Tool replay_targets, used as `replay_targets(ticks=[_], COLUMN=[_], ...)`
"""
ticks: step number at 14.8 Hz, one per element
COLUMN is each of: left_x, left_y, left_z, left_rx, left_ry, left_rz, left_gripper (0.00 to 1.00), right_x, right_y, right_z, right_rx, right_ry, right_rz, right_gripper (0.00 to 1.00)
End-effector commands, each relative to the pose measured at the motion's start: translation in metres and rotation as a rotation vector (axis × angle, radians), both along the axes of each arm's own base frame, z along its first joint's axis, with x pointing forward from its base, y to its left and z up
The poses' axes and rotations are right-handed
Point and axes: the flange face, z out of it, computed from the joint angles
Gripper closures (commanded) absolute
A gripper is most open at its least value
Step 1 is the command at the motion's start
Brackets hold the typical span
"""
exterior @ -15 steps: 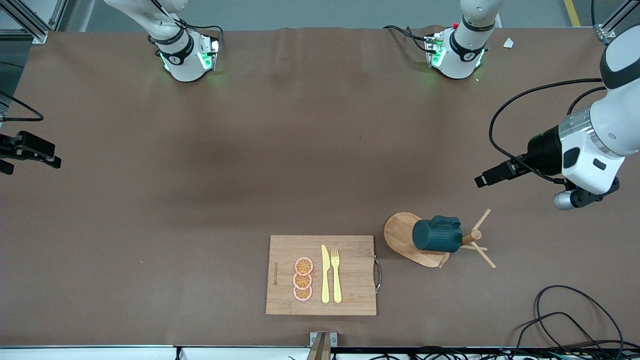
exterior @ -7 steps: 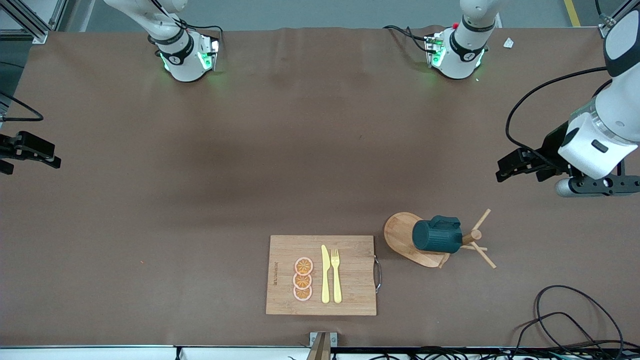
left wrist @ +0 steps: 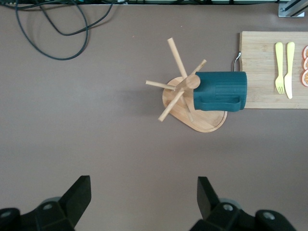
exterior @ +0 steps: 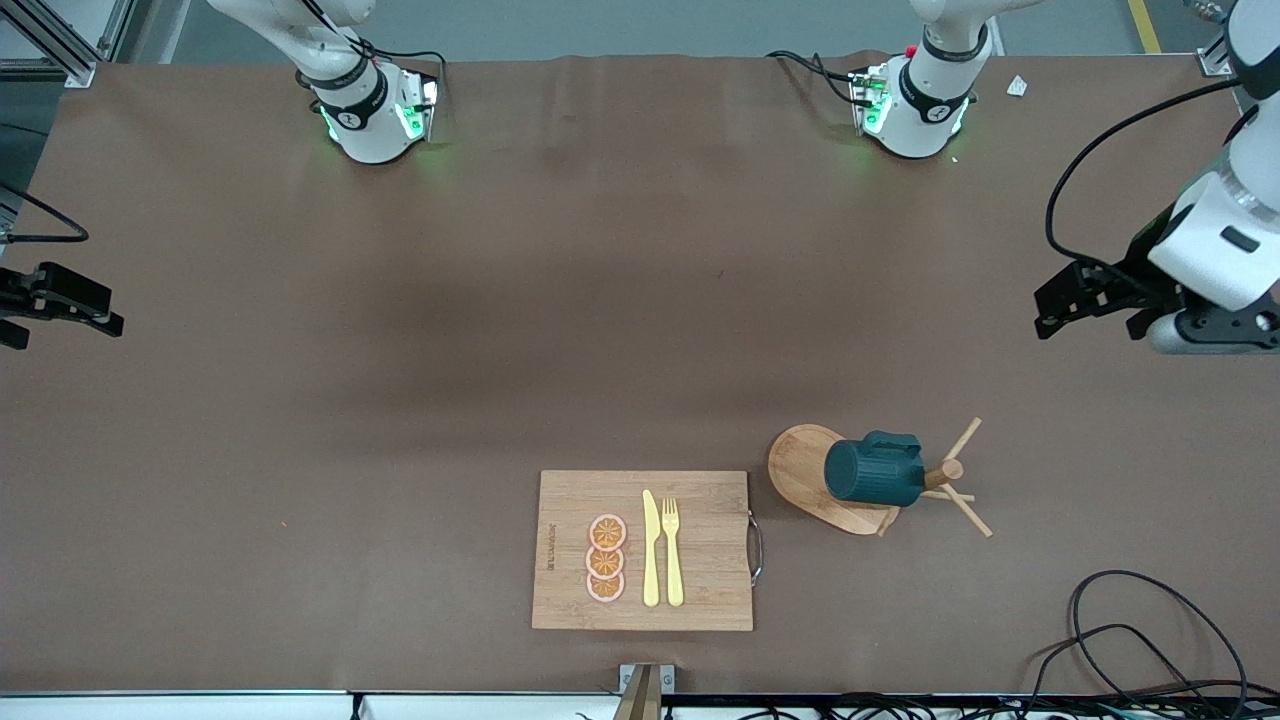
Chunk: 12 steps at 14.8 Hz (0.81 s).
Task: Pass cup and hang on rack
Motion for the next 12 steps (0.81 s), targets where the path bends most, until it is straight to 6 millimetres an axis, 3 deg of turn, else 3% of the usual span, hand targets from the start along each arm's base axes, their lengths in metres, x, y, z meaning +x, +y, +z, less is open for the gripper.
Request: replay_targets(ticks=[1,6,12], left_x=[-0.032,-0.073,-0.069], left_y=[0.012,0.021,0.025], left_z=[0.003,-0.003,-0.003], left_rx=[0.012,0.032,0.049], left_ry=[0.008,-0.025,-0.034], left_rz=[0.006,0.022,-0.074], left_gripper=[0.03,0.03,0.02], right_x=[-0.005,-0.006,-0.006], right_y=[0.000,-0.002,-0.004], right_z=[0.005,0.005,0.005], right_rx=[0.003,0.003,0.002], right_ry=[-0.005,-0.004,-0.005], right_rz=[0.009,0.008,0.006], right_gripper=[0.00,0.00,0.00])
